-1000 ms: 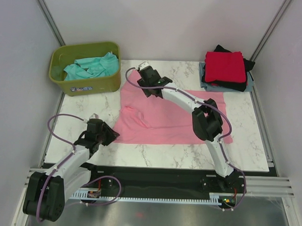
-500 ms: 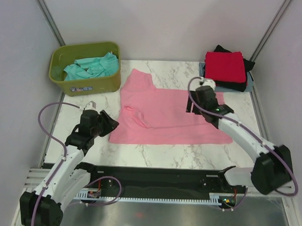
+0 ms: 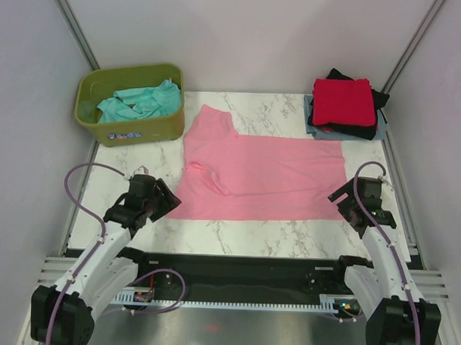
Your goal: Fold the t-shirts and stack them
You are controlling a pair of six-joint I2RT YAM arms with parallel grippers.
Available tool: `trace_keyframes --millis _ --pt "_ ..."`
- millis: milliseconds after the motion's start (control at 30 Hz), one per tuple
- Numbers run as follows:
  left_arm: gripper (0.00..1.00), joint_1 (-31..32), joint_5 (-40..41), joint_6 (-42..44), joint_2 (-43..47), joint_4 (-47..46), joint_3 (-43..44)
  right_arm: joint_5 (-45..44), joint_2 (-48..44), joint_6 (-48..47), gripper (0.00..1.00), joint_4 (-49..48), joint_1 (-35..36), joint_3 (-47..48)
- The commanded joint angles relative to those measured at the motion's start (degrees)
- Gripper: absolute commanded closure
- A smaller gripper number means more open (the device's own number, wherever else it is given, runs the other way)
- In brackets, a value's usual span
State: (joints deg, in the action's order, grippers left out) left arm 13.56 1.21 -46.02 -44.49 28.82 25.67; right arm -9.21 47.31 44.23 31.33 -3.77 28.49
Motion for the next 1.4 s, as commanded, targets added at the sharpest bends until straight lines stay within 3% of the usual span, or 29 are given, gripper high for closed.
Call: trace_keyframes --millis 0,133,367,533,600,633,667,733,767,1100,1367 --pt "0.35 0.15 1.95 -2.58 -1.47 -0.87 -1.32 6.48 1.99 4.46 0.08 -3.1 -5.7 -3.95" --pt "0.35 0.15 2.65 -3.46 -2.18 -3.41 -3.6 5.61 2.0 3.94 0.11 -6.01 -8.27 -7.21" --pt "0.35 0.15 3.45 -4.08 -4.46 -11.32 -6.69 5.35 2.61 2.8 0.27 -13.22 -9.94 -8.98" --pt "0.39 0.15 1.6 -3.73 -12.45 -14.58 -4.93 6.05 5.42 1.65 0.58 -15.86 -11.52 -8.8" --pt "0.5 0.24 0.99 -3.81 -13.6 -15.72 -5.19 6.22 5.08 0.87 0.72 -15.95 -12.31 -8.89" --pt "0.6 0.24 0.72 -3.81 -13.61 -16.68 -5.37 6.31 4.9 0.6 0.76 -15.86 -12.49 -8.98" --pt "0.79 0.24 0.2 -3.73 -13.34 -16.95 -5.46 6.31 4.81 0.42 0.87 -15.86 -12.75 -8.98" --pt "0.94 0.24 -0.51 -3.2 -11.51 -16.61 -5.28 6.66 4.2 -0.46 0.99 -15.16 -14.15 -8.72" --pt "0.98 0.24 -0.94 -2.76 -10.63 -15.91 -5.11 7.45 3.93 -0.72 1.0 -14.73 -14.86 -8.54" --pt "0.98 0.24 -3.23 -3.72 1.86 0.44 2.8 9.65 -6.77 -1.42 1.0 2.57 -24.25 0.24" --pt "0.96 0.41 -8.07 -6.8 10.02 9.58 2.89 13.43 -11.53 -1.78 1.0 9.27 -27.52 -2.12"
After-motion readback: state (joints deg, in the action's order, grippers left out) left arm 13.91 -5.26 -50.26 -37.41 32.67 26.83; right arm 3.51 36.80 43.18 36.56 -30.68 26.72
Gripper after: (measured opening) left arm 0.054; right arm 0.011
